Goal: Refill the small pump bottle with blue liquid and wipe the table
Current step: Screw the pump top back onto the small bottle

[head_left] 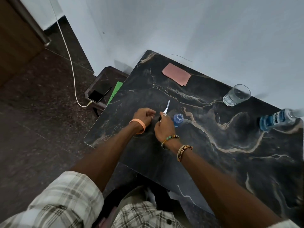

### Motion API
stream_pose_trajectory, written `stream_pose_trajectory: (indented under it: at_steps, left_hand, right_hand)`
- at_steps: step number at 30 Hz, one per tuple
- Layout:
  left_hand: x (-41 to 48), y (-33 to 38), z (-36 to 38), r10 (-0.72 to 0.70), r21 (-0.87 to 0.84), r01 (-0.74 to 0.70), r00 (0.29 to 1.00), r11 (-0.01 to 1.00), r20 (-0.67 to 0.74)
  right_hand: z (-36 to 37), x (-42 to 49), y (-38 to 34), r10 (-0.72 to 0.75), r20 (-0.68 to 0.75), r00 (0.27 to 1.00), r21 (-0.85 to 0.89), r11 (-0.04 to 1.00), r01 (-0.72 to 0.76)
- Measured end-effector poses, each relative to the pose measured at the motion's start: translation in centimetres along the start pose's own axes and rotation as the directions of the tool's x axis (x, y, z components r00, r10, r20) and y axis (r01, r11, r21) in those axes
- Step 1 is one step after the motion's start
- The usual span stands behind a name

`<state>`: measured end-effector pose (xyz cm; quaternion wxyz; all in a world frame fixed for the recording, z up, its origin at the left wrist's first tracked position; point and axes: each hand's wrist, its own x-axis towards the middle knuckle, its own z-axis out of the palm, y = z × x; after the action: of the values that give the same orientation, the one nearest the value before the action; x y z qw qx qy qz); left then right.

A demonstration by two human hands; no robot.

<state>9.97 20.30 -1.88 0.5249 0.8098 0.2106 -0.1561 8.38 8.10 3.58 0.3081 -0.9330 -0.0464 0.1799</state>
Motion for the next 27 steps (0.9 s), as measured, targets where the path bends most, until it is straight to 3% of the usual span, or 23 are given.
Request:
stream_pose_trajectory:
  at_steps: [9,13,21,27]
  left_hand:
    - [0.7,0.8,1.7,-0.113,-0.147,0.123,0.991,0.982,0.074]
    - [0.6,1.0,2.5,-0.153,-0.257,0.175,0.983,0.951,0.101]
    - [0.6,1.1,1.9,-0.301,-0.493,0.311,0.948,0.813,0.102]
    - [-0.1,3.1,-0.8,-0.248,-0.618,0.281,0.958,0.734,0.142]
  right_hand:
    - [1.7,1.2,1.6,0.160,0.050,0.986,0.038,0.986,-0.162]
    - [2.3,1.6,2.3,0.213,0.097,0.972,0.148,0.963,-0.226]
    - [3.0,2.1,1.9,0.220,-0.009,0.975,0.293,0.933,-0.208]
    - [1.2,2.8,0.4,0.240,-0.156,0.958,0.412,0.897,-0.158]
